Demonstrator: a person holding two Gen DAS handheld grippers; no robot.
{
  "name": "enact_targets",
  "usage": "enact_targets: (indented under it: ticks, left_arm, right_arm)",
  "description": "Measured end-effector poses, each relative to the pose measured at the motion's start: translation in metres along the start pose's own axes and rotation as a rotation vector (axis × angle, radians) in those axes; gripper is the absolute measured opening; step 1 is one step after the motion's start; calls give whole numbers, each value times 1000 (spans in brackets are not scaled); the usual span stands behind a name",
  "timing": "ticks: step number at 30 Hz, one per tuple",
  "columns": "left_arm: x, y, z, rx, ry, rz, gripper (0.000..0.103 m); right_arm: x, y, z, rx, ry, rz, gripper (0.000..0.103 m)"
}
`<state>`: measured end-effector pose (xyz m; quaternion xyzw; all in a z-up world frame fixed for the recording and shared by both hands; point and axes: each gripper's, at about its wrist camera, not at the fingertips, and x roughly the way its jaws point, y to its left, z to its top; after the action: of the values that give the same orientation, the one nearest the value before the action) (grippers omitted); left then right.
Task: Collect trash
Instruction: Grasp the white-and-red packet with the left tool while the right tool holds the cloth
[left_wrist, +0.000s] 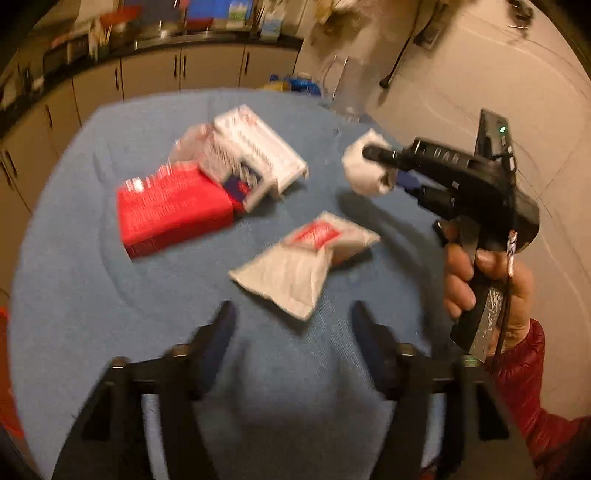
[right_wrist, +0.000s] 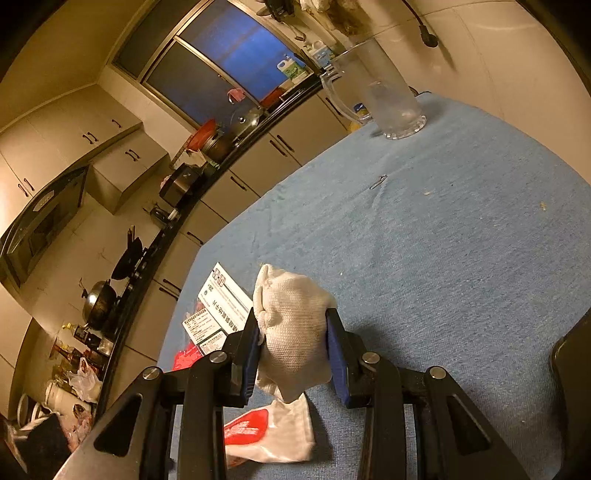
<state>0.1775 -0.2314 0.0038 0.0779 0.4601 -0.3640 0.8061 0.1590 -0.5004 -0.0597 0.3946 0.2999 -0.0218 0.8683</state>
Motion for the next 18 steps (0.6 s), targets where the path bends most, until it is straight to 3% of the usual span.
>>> enact_targets:
  ticks: [3,9,14,15,17,18]
  left_arm:
    - [0,-9,15,91,-37,2,81]
    - [42,-27,34,246,64,-42,82]
    - [74,-28,35,266,116,-7,81]
    - [79,-26,36,253,124,-5,79]
    - [85,-23,34,231,135,-10,53]
    - [87,-21,32,219,139,4,47]
  right_arm:
    - [-2,-2,1,11,-8,-1,36]
    - [-7,-10,6,44,-35,-16,36]
    - [-10,-16,8,66,-47,-18,36]
    - [-10,-16,8,68,-46,-18,36]
    - [-10,-16,8,67,-40,-15,36]
    - [-9,-15,7,65,-38,-13,36]
